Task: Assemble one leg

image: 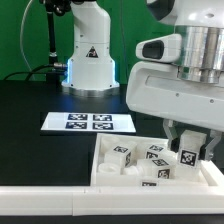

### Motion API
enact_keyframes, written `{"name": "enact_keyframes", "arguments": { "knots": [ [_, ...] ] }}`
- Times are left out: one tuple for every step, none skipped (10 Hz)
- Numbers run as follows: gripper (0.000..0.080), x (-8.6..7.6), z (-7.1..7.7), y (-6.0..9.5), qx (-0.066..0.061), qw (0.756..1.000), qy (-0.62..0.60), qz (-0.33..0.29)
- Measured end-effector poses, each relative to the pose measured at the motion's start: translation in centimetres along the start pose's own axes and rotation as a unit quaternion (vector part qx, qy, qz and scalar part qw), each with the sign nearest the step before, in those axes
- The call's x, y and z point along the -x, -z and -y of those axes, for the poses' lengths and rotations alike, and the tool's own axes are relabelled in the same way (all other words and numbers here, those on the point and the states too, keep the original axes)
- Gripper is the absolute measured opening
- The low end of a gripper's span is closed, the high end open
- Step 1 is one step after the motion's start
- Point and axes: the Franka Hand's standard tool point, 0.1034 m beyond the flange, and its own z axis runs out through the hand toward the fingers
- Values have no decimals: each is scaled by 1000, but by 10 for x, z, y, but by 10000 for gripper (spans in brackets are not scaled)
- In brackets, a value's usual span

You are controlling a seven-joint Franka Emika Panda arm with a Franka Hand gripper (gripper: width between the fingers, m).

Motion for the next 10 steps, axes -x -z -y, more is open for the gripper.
{"name": "enact_keyframes", "arguments": {
  "knots": [
    [393,0,0,0,0,1000,0,0],
    [575,1,0,0,0,1000,0,0],
    [575,1,1,0,0,1000,0,0],
    [634,0,1,2,-2,1000,1,-1],
    [634,-6,4,15,-10,1000,9,-4],
    [647,-11,5,27,-14,1000,17,-6],
    [647,-15,3,32,-16,1000,17,-8],
    [648,-15,2,30,-15,1000,16,-8],
    [648,-14,2,29,-14,1000,17,-7],
    [648,-14,2,29,-14,1000,17,-7]
  ]
}}
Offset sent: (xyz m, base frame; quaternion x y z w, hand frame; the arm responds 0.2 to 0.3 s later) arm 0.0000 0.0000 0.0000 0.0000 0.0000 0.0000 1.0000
